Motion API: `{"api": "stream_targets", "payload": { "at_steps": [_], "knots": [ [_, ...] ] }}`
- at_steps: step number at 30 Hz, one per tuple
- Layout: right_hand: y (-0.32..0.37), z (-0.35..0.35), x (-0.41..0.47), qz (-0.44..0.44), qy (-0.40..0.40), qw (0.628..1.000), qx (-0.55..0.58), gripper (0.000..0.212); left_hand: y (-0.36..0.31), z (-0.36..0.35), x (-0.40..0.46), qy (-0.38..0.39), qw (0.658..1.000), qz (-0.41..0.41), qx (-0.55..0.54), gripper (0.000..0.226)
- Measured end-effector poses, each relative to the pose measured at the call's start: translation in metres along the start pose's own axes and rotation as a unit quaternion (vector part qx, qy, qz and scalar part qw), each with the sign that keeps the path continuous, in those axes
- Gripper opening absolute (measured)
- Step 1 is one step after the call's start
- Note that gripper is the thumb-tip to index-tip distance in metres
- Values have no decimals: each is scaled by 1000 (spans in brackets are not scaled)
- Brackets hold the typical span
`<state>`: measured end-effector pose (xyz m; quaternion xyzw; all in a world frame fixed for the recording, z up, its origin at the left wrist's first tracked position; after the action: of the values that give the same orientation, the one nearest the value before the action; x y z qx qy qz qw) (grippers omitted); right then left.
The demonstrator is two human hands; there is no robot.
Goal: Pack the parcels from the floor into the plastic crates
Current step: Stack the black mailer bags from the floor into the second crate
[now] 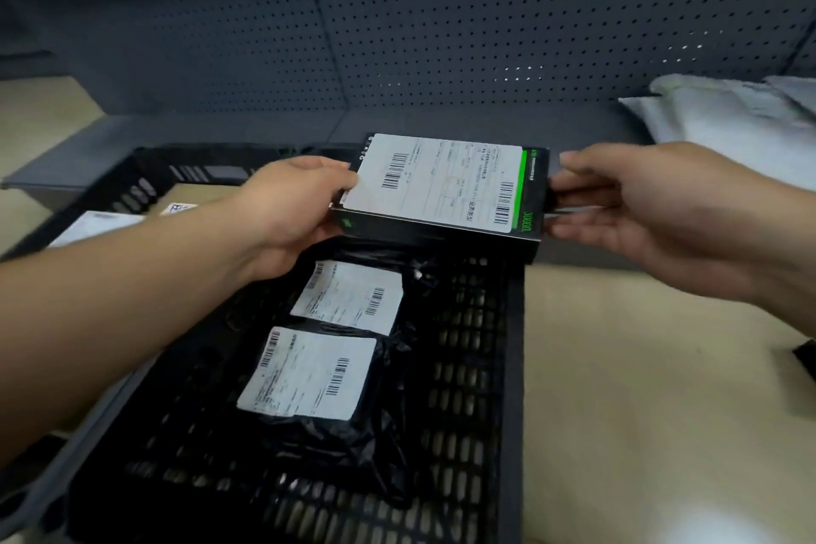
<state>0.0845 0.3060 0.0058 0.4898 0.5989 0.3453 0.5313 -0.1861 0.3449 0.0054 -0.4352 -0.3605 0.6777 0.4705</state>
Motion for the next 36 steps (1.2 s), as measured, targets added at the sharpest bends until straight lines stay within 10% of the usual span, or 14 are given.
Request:
{"api": "stream_targets", "payload": {
  "at_steps": [12,18,36],
  "knots": [
    [-37,-75,16,-91,71,992,-42,16,42,42,16,-35,984,40,172,5],
    [-60,-105,24,-131,94,985,-60,19,67,51,20,-28,957,46,285,73],
    [-104,-137,60,-211,76,971,-82,40,120,45,48,61,873,-4,483,49]
  ]
}}
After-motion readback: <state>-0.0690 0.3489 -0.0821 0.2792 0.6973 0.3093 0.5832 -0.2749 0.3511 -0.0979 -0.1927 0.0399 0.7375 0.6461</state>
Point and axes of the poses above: each hand's wrist, its own x-axis towards the middle knuckle, its own z-axis out of the back of the hand, y = z × x, the point moved 1 cm from there along x, towards the middle knuckle, and after that the axes turned 8 degrees about x, right-handed, at the moved point
